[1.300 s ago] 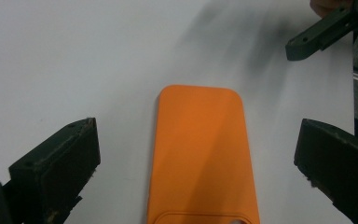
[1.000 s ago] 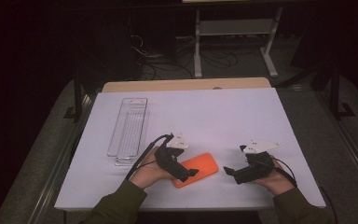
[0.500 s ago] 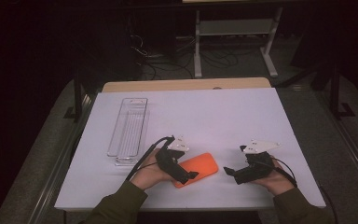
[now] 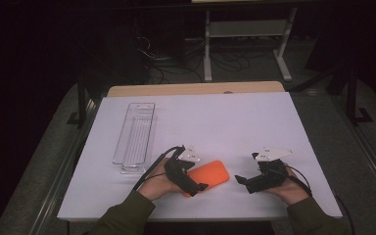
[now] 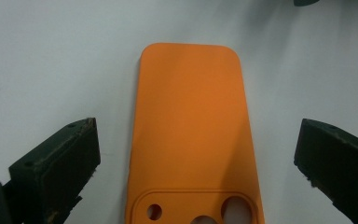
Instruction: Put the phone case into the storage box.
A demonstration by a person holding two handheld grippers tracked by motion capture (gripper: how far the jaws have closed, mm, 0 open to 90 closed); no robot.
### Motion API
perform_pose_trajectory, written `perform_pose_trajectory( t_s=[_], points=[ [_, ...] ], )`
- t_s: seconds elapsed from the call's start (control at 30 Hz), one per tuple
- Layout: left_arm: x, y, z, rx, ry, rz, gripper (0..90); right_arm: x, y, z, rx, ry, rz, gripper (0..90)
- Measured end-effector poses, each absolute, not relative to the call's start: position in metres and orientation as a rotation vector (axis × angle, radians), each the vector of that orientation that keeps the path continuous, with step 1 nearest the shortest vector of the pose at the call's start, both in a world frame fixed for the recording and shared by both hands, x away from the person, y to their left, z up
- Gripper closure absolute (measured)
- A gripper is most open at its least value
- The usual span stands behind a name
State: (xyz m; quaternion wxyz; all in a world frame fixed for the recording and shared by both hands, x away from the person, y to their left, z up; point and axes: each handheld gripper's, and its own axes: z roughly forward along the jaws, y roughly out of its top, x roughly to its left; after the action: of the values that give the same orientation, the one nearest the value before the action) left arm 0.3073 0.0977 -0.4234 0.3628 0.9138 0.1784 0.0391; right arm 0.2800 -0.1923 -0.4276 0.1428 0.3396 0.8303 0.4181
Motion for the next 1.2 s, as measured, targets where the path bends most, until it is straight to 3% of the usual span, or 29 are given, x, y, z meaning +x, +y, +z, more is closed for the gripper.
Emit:
perform_pose_trajectory(
  t_s=[1.2],
  points=[
    [0.302, 0.089, -0.445, 2.419, 0.469, 0.115, 0.0, 0.28, -0.192, -0.429, 0.973, 2.402, 1.193, 0.0]
  ],
)
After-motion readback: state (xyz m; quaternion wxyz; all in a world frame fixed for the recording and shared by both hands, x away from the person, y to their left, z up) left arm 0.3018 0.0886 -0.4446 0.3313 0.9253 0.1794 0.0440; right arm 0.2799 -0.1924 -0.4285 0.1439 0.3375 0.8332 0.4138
